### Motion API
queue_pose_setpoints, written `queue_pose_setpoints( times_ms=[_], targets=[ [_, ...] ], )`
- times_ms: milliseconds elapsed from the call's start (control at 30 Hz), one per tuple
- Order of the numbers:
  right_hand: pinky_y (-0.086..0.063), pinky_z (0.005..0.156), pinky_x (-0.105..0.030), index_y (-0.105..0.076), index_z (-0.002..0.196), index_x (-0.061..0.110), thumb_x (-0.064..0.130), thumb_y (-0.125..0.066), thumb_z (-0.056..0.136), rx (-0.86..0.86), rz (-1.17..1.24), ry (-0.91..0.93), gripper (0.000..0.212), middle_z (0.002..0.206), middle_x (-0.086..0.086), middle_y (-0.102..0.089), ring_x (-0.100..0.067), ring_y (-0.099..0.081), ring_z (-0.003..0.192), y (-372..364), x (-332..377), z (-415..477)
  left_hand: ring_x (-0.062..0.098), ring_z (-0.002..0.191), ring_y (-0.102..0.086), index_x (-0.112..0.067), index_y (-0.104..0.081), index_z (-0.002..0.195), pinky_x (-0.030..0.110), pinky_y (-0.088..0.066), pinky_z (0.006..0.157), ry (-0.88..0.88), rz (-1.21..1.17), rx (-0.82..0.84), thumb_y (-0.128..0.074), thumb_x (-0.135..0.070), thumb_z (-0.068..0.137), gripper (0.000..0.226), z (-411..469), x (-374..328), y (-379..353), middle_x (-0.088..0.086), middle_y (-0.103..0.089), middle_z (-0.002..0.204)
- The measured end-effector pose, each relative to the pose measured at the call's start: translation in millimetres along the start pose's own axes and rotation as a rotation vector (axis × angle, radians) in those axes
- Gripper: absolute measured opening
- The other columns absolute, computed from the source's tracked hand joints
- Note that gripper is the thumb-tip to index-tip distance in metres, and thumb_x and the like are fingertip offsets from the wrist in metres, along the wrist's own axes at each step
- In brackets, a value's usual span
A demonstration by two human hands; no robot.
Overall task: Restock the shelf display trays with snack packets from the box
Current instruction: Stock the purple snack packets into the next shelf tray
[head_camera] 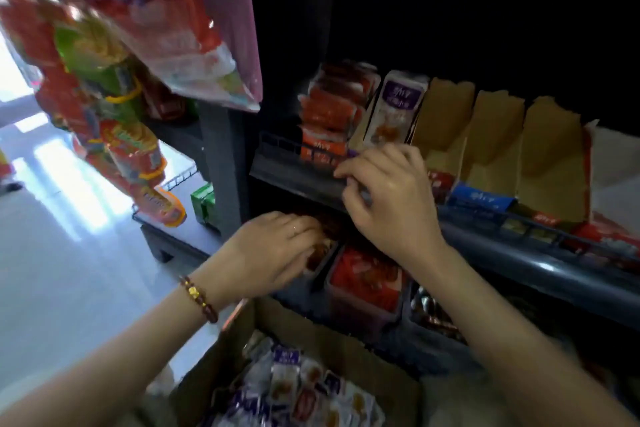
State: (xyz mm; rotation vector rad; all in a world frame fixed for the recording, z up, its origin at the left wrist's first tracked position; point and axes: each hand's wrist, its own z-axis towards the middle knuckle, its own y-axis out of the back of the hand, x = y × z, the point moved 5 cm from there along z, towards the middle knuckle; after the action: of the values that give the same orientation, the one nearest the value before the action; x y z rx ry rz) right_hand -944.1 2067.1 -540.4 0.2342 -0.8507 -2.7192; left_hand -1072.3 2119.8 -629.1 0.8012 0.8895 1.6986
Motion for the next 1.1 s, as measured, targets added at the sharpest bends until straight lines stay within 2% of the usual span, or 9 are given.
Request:
queue_pose_setpoints(
  times_ms=[100,367,467,600,700,833,933,1000,1100],
  targets=[
    [-0.037,0.073,-0.031,-0.068,0.086,0.011,0.006,-0.056,0.081,0.258,0.232,0.148,0.014,0.079,-0.001,-0.063,-0.02,-0.054,0.075,-16.6,44.3,-40.9,0.024,0.069,-0.059,-0.011,-0.066,0.093,0.033,-0.042,0.063,0.033,-0.044,0.159,-0.04,-0.024,0.091,0.029,-46.0,-15.3,-4.1,0.005,-0.064,0.085],
    [-0.042,0.056,-0.028,-0.064,0.08,0.014,0.019,-0.044,0.09,0.887,0.445,0.273,0.023,0.07,0.002,-0.06,-0.017,-0.054,0.059,-97.5,111.5,-228.1,0.026,0.059,-0.06,-0.01,-0.065,0.08,0.032,-0.05,0.053,0.113,-0.145,0.526,-0.035,-0.025,0.085,0.033,-184.0,-46.4,-45.1,0.003,-0.062,0.071],
    [-0.043,0.054,-0.027,-0.063,0.082,0.014,0.016,-0.045,0.087,1.151,0.461,0.095,0.019,0.073,0.001,-0.063,-0.017,-0.059,0.061,-129.7,119.1,-305.5,0.025,0.055,-0.058,-0.01,-0.063,0.078,0.033,-0.048,0.053,0.201,-0.166,0.569,-0.037,-0.021,0.083,0.029,-224.8,-45.0,-49.1,0.002,-0.059,0.069],
    [-0.045,0.069,-0.026,-0.062,0.113,0.017,0.008,-0.048,0.091,1.494,0.432,-0.39,0.027,0.113,0.002,-0.06,-0.013,-0.059,0.087,-175.0,129.9,-376.9,0.024,0.054,-0.059,-0.012,-0.065,0.075,0.03,-0.047,0.052,0.271,-0.196,0.557,-0.036,-0.023,0.084,0.033,-257.4,-41.2,-48.0,0.001,-0.062,0.067],
    [-0.048,0.082,-0.03,-0.055,0.123,0.016,0.007,-0.057,0.087,1.557,0.47,-0.637,0.037,0.128,-0.005,-0.052,-0.018,-0.056,0.102,-205.1,151.5,-401.4,0.025,0.055,-0.06,-0.011,-0.065,0.076,0.031,-0.048,0.053,0.279,-0.227,0.555,-0.034,-0.024,0.085,0.035,-263.2,-40.6,-52.6,0.002,-0.062,0.068],
    [-0.048,0.086,-0.033,-0.042,0.136,0.011,0.006,-0.067,0.082,1.56,0.403,-0.711,0.059,0.14,-0.011,-0.042,-0.029,-0.053,0.116,-232.5,177.8,-419.7,0.026,0.055,-0.059,-0.01,-0.064,0.079,0.032,-0.048,0.052,0.252,-0.229,0.524,-0.037,-0.021,0.085,0.03,-261.1,-39.0,-60.5,0.003,-0.06,0.066],
    [-0.046,0.075,-0.029,-0.055,0.123,0.016,0.023,-0.049,0.094,1.46,0.326,-0.747,0.03,0.121,-0.012,-0.059,-0.028,-0.06,0.101,-234.3,182.0,-423.3,0.025,0.056,-0.058,-0.011,-0.063,0.077,0.032,-0.047,0.053,0.224,-0.247,0.55,-0.036,-0.022,0.085,0.03,-263.7,-41.3,-66.4,0.002,-0.059,0.067],
    [-0.042,0.064,-0.026,-0.061,0.115,0.014,0.022,-0.043,0.097,1.414,0.287,-0.721,0.026,0.107,-0.011,-0.065,-0.025,-0.06,0.088,-233.9,178.7,-422.2,0.025,0.057,-0.059,-0.013,-0.064,0.078,0.03,-0.048,0.053,0.233,-0.274,0.571,-0.036,-0.023,0.083,0.031,-267.5,-44.7,-69.7,0.001,-0.061,0.069],
    [-0.051,0.064,-0.031,-0.064,0.113,0.014,0.015,-0.049,0.097,1.299,0.29,-0.865,0.022,0.112,-0.005,-0.066,-0.019,-0.064,0.084,-228.0,157.4,-397.3,0.021,0.068,-0.063,-0.02,-0.067,0.093,0.033,-0.053,0.059,0.436,-0.424,0.57,-0.032,-0.03,0.086,0.037,-273.2,-45.0,-76.5,-0.004,-0.067,0.083]
  ],
)
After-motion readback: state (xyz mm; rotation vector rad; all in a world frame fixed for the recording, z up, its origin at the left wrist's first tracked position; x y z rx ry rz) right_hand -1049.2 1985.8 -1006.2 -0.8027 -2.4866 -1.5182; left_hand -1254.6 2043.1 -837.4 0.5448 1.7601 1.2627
